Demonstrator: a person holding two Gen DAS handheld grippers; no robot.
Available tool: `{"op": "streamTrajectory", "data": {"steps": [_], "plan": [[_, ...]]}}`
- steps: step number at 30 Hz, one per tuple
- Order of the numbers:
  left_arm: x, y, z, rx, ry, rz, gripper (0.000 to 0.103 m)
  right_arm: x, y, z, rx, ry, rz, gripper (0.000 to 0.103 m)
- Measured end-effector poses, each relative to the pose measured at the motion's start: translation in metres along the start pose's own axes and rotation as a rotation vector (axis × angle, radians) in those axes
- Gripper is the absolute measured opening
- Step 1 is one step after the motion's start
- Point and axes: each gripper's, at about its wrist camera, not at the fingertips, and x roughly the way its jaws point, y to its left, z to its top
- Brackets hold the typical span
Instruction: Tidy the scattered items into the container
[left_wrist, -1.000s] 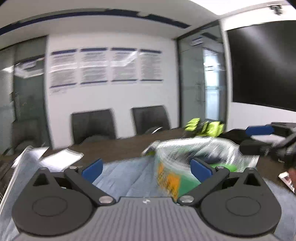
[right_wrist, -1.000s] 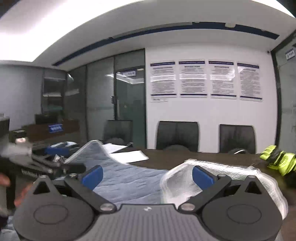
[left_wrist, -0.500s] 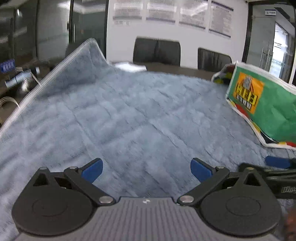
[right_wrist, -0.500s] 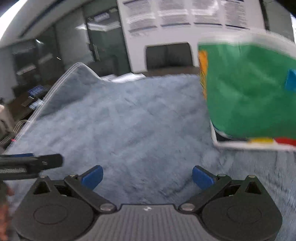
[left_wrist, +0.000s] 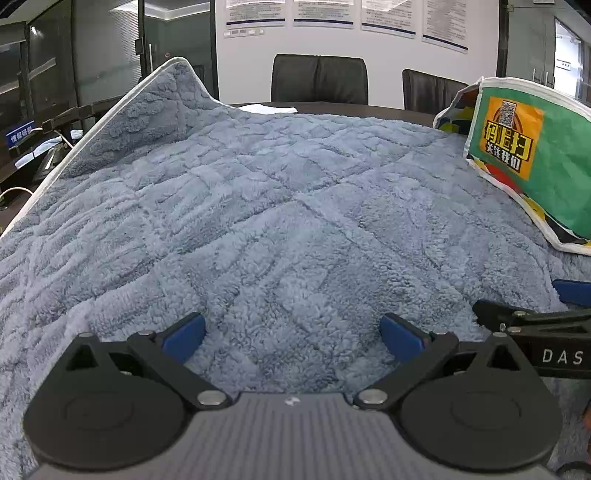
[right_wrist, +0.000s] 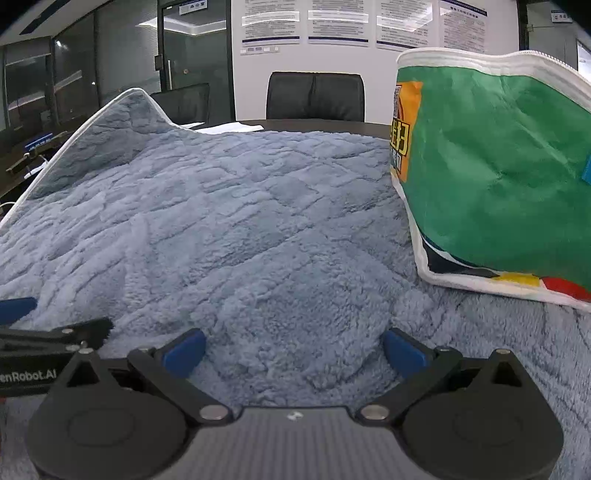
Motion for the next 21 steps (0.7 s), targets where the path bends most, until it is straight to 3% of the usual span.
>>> {"op": "streamTrajectory", "data": {"steps": [21], "plan": [[-0.0025,-0.0004,-0.0004,0.001,0.001,0.000,0.103,-0.0033,-0.0015,-0.0015,0.002,-0.004,0.010,0.103]]}}
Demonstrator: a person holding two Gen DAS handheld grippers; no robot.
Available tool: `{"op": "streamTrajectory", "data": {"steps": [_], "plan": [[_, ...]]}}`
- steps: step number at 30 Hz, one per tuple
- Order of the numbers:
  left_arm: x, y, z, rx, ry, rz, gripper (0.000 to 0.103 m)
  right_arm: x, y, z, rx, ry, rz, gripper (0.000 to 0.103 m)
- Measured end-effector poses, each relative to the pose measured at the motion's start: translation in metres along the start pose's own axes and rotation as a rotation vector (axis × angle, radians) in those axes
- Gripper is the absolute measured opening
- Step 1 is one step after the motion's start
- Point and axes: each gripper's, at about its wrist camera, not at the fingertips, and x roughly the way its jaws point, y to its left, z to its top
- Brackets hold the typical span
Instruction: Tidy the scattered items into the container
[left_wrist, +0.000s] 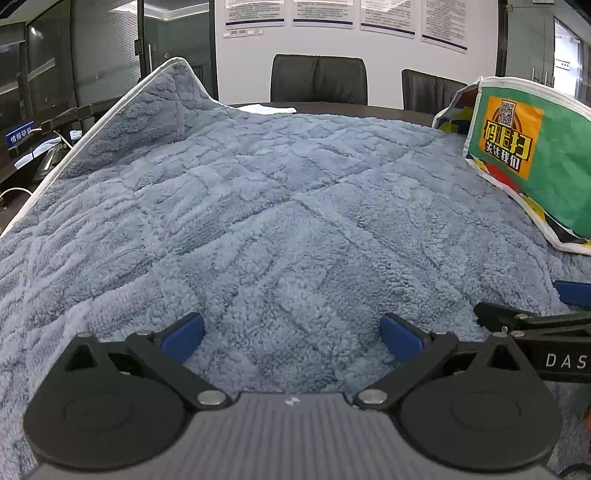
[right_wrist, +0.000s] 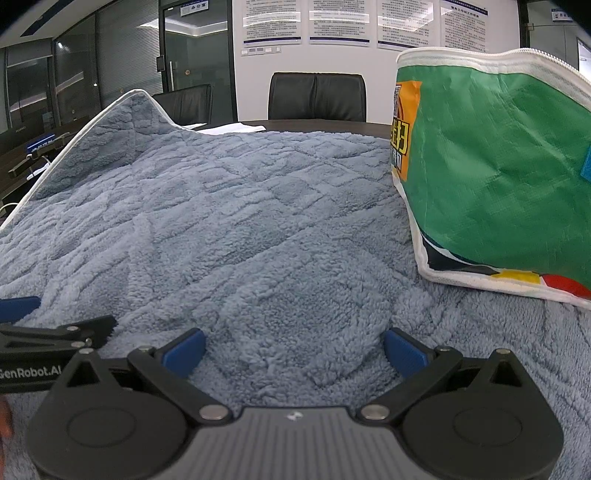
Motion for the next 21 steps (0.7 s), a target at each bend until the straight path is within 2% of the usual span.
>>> {"op": "streamTrajectory", "data": {"steps": [21], "plan": [[0.0024,-0.0034,0.0001,0.009,0.000,0.008,0.103,-0.0012,0.0020,-0.0010,0.008,0.002,0.003,0.103]]}}
